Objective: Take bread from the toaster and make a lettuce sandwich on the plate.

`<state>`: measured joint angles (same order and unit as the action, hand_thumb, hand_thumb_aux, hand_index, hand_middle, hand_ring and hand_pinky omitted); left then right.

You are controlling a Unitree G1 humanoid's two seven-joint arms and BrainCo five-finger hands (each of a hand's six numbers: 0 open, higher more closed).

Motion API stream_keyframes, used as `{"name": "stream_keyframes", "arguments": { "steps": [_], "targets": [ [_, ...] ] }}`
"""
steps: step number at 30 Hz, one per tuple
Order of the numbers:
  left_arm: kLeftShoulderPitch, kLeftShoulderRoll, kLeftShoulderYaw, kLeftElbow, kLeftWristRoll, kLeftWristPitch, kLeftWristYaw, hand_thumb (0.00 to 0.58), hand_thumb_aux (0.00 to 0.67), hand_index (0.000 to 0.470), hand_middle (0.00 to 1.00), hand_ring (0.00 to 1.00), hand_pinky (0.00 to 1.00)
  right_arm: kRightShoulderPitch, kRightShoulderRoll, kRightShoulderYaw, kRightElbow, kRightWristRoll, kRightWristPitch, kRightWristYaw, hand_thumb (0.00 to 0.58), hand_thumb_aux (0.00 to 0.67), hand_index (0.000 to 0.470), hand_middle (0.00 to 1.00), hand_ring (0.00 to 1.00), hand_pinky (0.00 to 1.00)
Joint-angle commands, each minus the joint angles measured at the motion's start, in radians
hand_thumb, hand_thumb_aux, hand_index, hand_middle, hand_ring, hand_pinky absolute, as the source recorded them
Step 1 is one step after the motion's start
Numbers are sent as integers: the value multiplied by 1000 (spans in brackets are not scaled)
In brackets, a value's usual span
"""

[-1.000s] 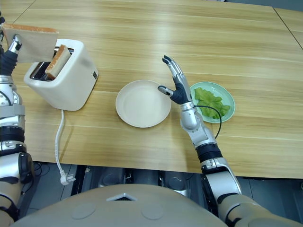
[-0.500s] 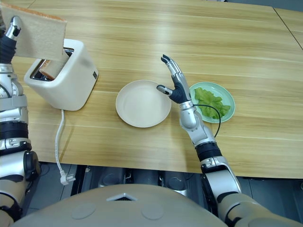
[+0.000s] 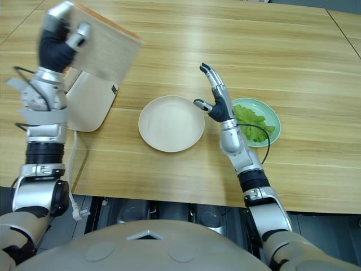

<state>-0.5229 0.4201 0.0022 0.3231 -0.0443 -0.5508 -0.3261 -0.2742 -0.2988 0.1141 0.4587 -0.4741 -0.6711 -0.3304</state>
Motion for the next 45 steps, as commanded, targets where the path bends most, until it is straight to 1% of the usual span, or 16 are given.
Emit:
{"name": "stream_keyframes", "arguments": {
  "steps": [1, 8, 17, 26, 27, 29, 30, 31, 32, 33, 38, 39, 41, 43, 44, 45],
  "targets": [
    [-40, -32, -92, 137, 57, -13, -94, 580, 670, 460, 1000, 1000, 1000, 19, -57, -65, 17, 11, 63, -16, 0, 0, 0, 0, 0, 0],
    [-113, -111, -228, 372, 162, -31, -192, 580, 670, 460, 1000, 1000, 1000, 44, -151, -112, 70, -48, 203, -76, 0, 0, 0, 0, 0, 0],
    [-231, -201, -297, 665, 249, -57, -225, 580, 670, 460, 1000, 1000, 1000, 104, -274, -25, 174, -248, 420, -184, 0, 0, 0, 0, 0, 0],
    [-285, -242, -340, 840, 346, -45, -174, 580, 670, 460, 1000, 1000, 1000, 76, -304, 93, 366, -319, 473, -247, 0, 0, 0, 0, 0, 0],
    [-291, -245, -345, 856, 359, -41, -162, 580, 670, 460, 1000, 1000, 1000, 74, -303, 103, 374, -321, 475, -253, 23, 13, 9, 0, 0, 0],
    [-301, -250, -350, 880, 375, -36, -142, 580, 670, 460, 1000, 1000, 1000, 67, -302, 121, 391, -322, 478, -263, 164, 102, 70, 0, 0, 0],
    [-305, -253, -350, 890, 381, -34, -135, 580, 670, 460, 1000, 1000, 1000, 63, -301, 129, 398, -321, 479, -268, 288, 194, 133, 0, 0, 0],
    [-308, -254, -350, 899, 387, -31, -127, 580, 670, 460, 1000, 1000, 1000, 58, -300, 137, 407, -320, 479, -272, 360, 257, 177, 0, 0, 0],
    [-312, -255, -352, 906, 395, -26, -114, 580, 670, 460, 1000, 1000, 1000, 55, -299, 144, 413, -320, 480, -275, 360, 257, 177, 0, 0, 0],
    [-316, -255, -353, 914, 404, -20, -99, 568, 575, 395, 1000, 1000, 1000, 52, -299, 149, 419, -318, 480, -278, 460, 365, 251, 0, 0, 0],
    [-325, -260, -361, 934, 434, -9, -48, 549, 515, 354, 1000, 1000, 1000, 47, -303, 163, 428, -311, 480, -291, 480, 391, 269, 0, 0, 0],
    [-326, -261, -364, 937, 442, -6, -36, 528, 470, 323, 1000, 1000, 1000, 46, -304, 165, 426, -309, 479, -297, 487, 402, 276, 0, 0, 0],
    [-327, -264, -370, 941, 456, -3, -14, 505, 428, 294, 1000, 1000, 1000, 47, -304, 165, 418, -303, 472, -308, 517, 449, 308, 0, 0, 0],
    [-328, -265, -374, 946, 467, -1, 5, 441, 342, 235, 1000, 1000, 1000, 48, -302, 167, 407, -302, 468, -322, 534, 481, 330, 0, 0, 0],
    [-327, -265, -377, 947, 473, -1, 12, 441, 342, 235, 1000, 1000, 1000, 49, -302, 166, 398, -300, 465, -330, 534, 481, 330, 0, 0, 0],
    [-326, -264, -380, 947, 478, -1, 18, 310, 213, 146, 1000, 1000, 1000, 51, -303, 163, 390, -299, 462, -338, 553, 525, 361, 0, 0, 0]
  ]
}}
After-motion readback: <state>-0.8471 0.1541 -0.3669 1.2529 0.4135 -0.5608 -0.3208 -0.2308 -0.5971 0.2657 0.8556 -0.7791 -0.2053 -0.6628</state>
